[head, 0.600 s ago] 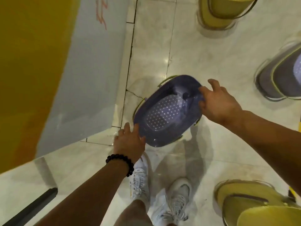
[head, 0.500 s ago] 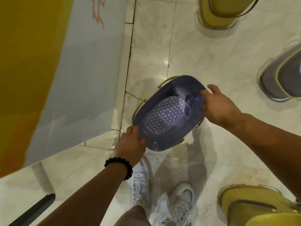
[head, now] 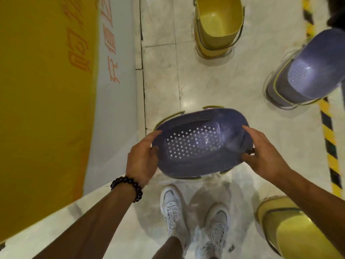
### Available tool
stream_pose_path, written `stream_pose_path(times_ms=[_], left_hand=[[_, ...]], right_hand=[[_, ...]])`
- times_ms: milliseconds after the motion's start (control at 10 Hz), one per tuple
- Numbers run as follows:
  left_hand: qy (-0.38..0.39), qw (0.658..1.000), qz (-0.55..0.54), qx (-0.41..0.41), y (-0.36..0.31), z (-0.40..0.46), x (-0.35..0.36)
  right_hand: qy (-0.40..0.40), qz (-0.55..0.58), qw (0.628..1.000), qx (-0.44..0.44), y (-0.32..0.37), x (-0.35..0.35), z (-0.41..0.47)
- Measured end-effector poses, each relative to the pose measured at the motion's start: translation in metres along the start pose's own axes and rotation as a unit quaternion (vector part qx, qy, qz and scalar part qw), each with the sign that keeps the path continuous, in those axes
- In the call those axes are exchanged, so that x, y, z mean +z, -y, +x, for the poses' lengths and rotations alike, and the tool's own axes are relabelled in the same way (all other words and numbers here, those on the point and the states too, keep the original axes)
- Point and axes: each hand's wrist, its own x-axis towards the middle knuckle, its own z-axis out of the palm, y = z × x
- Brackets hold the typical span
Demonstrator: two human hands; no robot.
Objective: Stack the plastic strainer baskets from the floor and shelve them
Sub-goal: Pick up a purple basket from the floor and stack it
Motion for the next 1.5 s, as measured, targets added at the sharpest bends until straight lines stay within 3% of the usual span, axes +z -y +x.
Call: stream_pose_path(times_ms=[100,200,400,500,700,1000,1100,1200,1300,1400,1500], left_hand=[[0.019,0.999,-0.035,0.008,-0.046,-0.021,-0.023],[0.066,0.995,-0.04,0.07,-0.109,-0.049,-0.046],[0.114,0.984,-0.006,0.139,-0.224,-0.082,-0.047],[0.153,0.972,0.039,0.172,-0.277,-0.096,-0.029],[0.221,0.947,0.069,0.223,-0.336,-0.132,0.034],[0.301,0.911,0.112,0.26,-0.334,-0.192,0.153],[0.319,0.914,0.085,0.235,-0.327,-0.215,0.176],[0.313,0.918,0.09,0.228,-0.309,-0.245,0.198],[0.308,0.928,0.068,0.2,-0.29,-0.268,0.211],[0.281,0.92,0.12,0.246,-0.253,-0.286,0.231],[0.239,0.935,0.086,0.246,-0.213,-0.304,0.255]], right_hand=[[-0.024,0.069,0.997,-0.008,0.019,-0.043,-0.044],[-0.059,0.045,0.997,0.031,0.043,-0.097,-0.096],[-0.156,0.124,0.976,0.084,0.073,-0.182,-0.182],[-0.179,0.064,0.977,0.098,0.065,-0.217,-0.231],[-0.241,0.156,0.938,0.194,0.021,-0.239,-0.305],[-0.267,0.121,0.91,0.292,-0.067,-0.223,-0.414],[-0.253,0.109,0.919,0.281,-0.08,-0.224,-0.429],[-0.195,0.117,0.924,0.308,-0.107,-0.235,-0.437],[-0.199,0.159,0.915,0.313,-0.117,-0.238,-0.45],[-0.228,0.127,0.934,0.245,-0.14,-0.239,-0.458],[-0.172,0.12,0.948,0.241,-0.188,-0.239,-0.44]])
